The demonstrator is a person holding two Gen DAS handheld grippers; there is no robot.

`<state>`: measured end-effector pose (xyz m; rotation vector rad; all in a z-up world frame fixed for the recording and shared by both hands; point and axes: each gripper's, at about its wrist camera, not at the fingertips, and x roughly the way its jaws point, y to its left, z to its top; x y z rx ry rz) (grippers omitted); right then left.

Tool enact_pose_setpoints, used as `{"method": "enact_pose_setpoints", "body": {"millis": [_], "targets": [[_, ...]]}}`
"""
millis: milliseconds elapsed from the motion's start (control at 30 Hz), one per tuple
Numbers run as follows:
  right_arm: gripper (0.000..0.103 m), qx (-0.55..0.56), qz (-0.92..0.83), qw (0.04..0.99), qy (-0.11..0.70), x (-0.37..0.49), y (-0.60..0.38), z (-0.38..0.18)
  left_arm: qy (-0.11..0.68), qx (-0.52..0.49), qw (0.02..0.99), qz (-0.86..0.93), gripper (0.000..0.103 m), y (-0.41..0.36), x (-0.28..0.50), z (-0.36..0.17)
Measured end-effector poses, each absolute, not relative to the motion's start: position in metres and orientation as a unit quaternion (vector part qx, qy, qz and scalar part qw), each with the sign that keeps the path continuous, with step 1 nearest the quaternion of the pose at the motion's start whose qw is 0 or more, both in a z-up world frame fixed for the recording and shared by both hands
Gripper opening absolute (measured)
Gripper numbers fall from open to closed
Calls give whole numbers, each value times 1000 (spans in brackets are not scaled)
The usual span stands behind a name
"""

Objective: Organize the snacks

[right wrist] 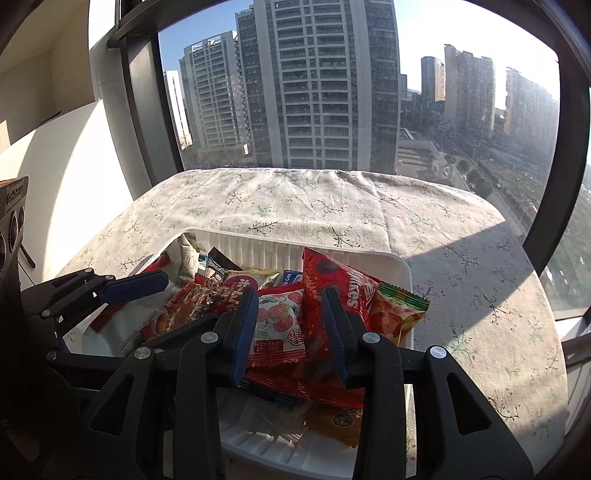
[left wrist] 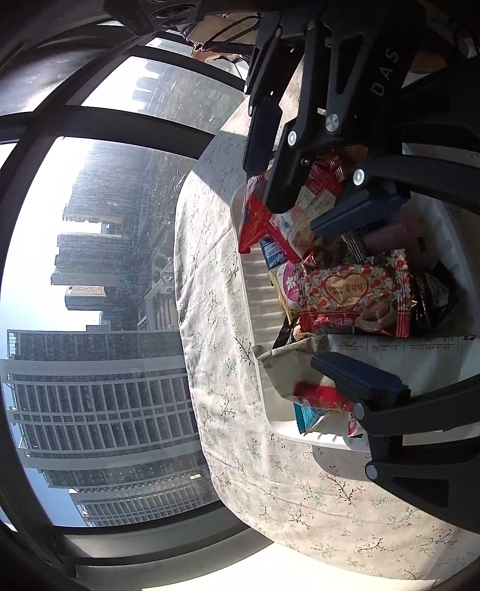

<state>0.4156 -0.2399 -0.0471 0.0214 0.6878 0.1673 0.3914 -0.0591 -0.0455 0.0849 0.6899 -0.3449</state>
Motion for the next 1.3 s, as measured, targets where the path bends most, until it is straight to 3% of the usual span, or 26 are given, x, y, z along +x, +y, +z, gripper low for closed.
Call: {"method": "enact_pose_setpoints", "body": {"millis": [33,133,267,433,800,1300], "targets": [[54,11,83,940,330,413,-241,-41,333,40,927,-166,75,-58,389,-40],[71,25,88,950,300,399,-249,-15,315,39,935,-158,86,-55,379,-19],[86,26,90,964,250,364,-254,26,278,36,949,-145,103,-48,345,15],[101,10,96,982,163,293,-248,71,236,40,963,-123,103,-44,288,42],[103,17,69,997,-43,105,-229,106,104,44,992,-64,103,-34,124,68],[103,63,52,996,-27,-65,-212,104,124,51,991,-29,103,-26,6,52]]}}
